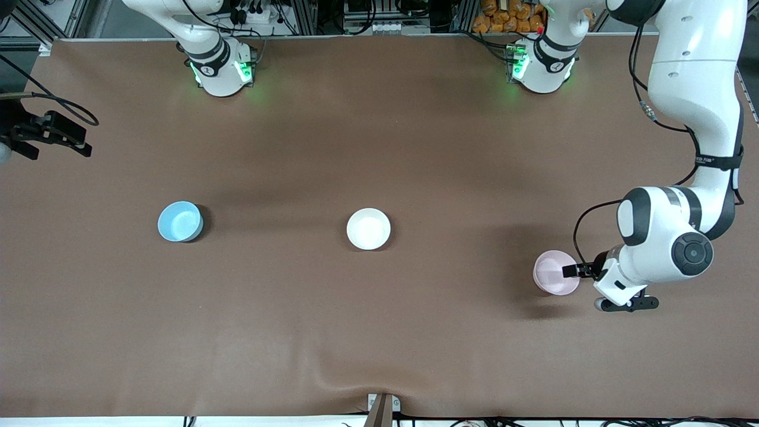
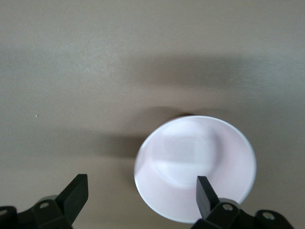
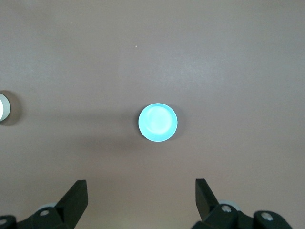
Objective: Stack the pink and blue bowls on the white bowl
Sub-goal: 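Reach the left gripper down to the pink bowl and grasp its rim, then carry the pink bowl with the left gripper onto the white bowl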
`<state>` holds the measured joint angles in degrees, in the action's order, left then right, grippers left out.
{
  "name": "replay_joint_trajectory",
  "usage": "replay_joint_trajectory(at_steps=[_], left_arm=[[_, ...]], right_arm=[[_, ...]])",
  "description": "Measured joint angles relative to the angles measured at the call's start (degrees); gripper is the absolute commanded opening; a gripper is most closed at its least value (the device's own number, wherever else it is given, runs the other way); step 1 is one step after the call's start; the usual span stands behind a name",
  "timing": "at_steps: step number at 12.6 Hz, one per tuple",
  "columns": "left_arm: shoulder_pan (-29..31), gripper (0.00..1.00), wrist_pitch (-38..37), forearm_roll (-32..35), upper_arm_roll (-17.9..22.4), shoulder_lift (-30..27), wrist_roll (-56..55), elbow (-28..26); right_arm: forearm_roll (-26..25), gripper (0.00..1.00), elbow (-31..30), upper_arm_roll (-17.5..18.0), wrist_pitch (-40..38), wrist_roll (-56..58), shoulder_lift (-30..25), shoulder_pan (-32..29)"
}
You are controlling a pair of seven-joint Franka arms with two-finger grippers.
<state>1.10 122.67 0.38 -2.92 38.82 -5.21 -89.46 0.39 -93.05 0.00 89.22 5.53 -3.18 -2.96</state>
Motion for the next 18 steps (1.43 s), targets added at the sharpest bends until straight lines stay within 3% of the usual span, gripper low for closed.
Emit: replay_joint_trajectory(at_steps=[2,3,5,13,18], left_arm=[[0.4,0.57,0.9,0.0,0.0,1.0,0.2,-0.5],[0.3,0.36,1.3,0.0,0.0,1.3,0.2,-0.9],[0.3,0.03,2.0,-0.2,-0.1,1.9,0.2,-1.3],[0.4,0.00,1.2,-5.7,-1.5,1.1,0.9,-2.4],[0.0,0.00,-5.9,-6.0,-13.2,-5.2,-6.5,-2.2]], right_arm=[[0.0,1.00,0.0,0.0,0.0,0.0,0.0,0.0],[0.0,1.00,0.0,0.0,0.0,0.0,0.0,0.0],[0.0,1.00,0.0,0.0,0.0,0.0,0.0,-0.1],[0.0,1.00,0.0,0.0,0.0,0.0,0.1,-0.4],[0.0,1.00,0.0,0.0,0.0,0.0,0.2,-0.5]])
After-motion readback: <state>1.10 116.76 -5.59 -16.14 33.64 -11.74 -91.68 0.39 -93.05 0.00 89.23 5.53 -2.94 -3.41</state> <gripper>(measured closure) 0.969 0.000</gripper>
